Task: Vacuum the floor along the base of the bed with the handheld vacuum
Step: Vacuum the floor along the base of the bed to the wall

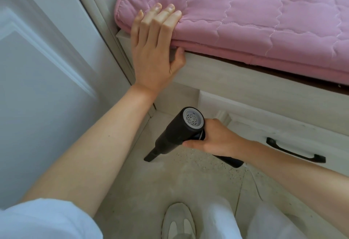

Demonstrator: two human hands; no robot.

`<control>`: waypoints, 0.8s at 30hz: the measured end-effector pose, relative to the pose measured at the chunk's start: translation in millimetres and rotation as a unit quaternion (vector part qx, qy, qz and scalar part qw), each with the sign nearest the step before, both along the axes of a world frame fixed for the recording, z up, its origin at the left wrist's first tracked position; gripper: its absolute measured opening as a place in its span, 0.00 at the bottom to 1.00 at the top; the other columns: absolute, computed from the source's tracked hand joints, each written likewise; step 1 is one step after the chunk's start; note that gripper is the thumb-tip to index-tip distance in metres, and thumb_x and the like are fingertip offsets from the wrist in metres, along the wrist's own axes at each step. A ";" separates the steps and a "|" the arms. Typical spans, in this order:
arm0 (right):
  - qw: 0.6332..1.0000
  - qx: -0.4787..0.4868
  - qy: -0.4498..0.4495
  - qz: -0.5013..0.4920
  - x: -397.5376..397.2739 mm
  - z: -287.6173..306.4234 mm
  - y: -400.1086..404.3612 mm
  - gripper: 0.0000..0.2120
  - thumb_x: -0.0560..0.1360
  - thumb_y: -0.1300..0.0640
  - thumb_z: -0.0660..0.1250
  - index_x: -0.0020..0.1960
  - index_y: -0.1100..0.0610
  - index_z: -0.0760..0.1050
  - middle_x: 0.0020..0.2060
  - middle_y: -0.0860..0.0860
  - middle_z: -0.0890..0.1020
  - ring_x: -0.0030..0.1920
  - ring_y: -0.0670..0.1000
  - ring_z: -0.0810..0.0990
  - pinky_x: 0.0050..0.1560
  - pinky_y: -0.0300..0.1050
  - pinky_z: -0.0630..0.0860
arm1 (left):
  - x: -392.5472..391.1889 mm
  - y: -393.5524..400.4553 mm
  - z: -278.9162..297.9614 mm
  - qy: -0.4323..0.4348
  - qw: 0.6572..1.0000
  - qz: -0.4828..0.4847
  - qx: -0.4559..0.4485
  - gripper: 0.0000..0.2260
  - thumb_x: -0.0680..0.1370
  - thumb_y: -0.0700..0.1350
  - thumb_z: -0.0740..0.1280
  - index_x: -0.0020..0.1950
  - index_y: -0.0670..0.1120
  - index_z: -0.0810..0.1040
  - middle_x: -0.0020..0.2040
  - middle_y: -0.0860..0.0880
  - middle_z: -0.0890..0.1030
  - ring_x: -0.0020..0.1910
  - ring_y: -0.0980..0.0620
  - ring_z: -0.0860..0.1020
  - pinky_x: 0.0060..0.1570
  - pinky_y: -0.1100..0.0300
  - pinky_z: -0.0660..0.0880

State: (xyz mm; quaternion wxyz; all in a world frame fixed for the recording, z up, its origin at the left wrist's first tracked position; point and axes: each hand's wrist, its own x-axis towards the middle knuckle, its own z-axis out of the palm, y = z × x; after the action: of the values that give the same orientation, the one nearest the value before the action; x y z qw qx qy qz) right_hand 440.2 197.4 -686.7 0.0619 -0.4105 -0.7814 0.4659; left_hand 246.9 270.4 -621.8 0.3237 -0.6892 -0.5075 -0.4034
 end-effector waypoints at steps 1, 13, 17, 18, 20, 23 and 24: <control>1.000 -0.006 -0.001 -0.001 -2.2 -1.3 -3.8 0.21 0.69 0.47 0.73 0.59 0.48 0.74 0.50 0.46 0.82 0.51 0.45 0.79 0.54 0.42 0.76 | 0.6 -1.2 1.0 -0.003 1.000 -0.003 -0.006 0.23 0.80 0.51 0.57 0.66 0.39 0.78 0.65 0.42 0.79 0.68 0.40 0.73 0.71 0.41 0.65; 0.999 -0.032 0.005 -0.038 0.5 17.8 -45.6 0.14 0.68 0.49 0.74 0.50 0.44 0.73 0.40 0.39 0.79 0.41 0.39 0.78 0.43 0.35 0.73 | 6.3 -17.6 11.7 -0.012 0.997 0.015 -0.076 0.21 0.77 0.46 0.64 0.67 0.39 0.76 0.67 0.42 0.77 0.69 0.39 0.72 0.72 0.40 0.63; 0.998 -0.044 0.005 -0.047 6.0 20.0 -55.0 0.13 0.69 0.49 0.74 0.44 0.39 0.70 0.31 0.37 0.79 0.28 0.37 0.77 0.34 0.33 0.70 | 4.6 -18.0 13.2 -0.005 0.997 0.008 -0.082 0.21 0.78 0.47 0.63 0.68 0.39 0.75 0.67 0.41 0.76 0.70 0.39 0.71 0.72 0.39 0.63; 0.997 -0.045 0.007 -0.055 6.5 18.7 -55.3 0.13 0.69 0.49 0.74 0.44 0.39 0.70 0.29 0.36 0.79 0.28 0.36 0.77 0.33 0.33 0.71 | 3.4 -18.3 12.9 -0.007 0.996 0.004 -0.083 0.21 0.78 0.47 0.63 0.68 0.39 0.75 0.68 0.41 0.76 0.70 0.39 0.71 0.72 0.39 0.62; 0.997 -0.050 0.005 -0.065 7.8 16.0 -52.2 0.12 0.69 0.50 0.74 0.43 0.40 0.70 0.26 0.32 0.78 0.27 0.38 0.77 0.33 0.34 0.72 | 5.2 -19.0 12.3 -0.006 0.997 0.005 -0.081 0.21 0.78 0.47 0.63 0.68 0.39 0.75 0.68 0.41 0.76 0.70 0.38 0.71 0.73 0.39 0.61; 0.995 -0.061 -0.008 -0.082 11.9 11.4 -42.7 0.11 0.69 0.49 0.74 0.45 0.45 0.72 0.26 0.41 0.80 0.27 0.43 0.79 0.35 0.39 0.76 | 10.1 -15.4 15.5 -0.002 0.997 0.017 -0.079 0.22 0.77 0.50 0.64 0.66 0.38 0.76 0.67 0.40 0.76 0.68 0.37 0.72 0.72 0.39 0.61; 0.994 -0.059 -0.016 -0.085 13.9 10.0 -37.0 0.13 0.68 0.47 0.74 0.48 0.47 0.74 0.29 0.46 0.82 0.29 0.45 0.80 0.36 0.41 0.78 | 12.0 -14.0 18.6 -0.003 0.996 0.026 -0.083 0.23 0.76 0.51 0.64 0.65 0.38 0.76 0.66 0.40 0.76 0.68 0.37 0.72 0.72 0.39 0.62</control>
State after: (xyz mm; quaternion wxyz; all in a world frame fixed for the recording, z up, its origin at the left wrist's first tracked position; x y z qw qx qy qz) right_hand 454.1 160.4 -676.7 0.0648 -0.4857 -0.7155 0.4979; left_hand 258.9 256.4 -603.2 0.2742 -0.6991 -0.5577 -0.3535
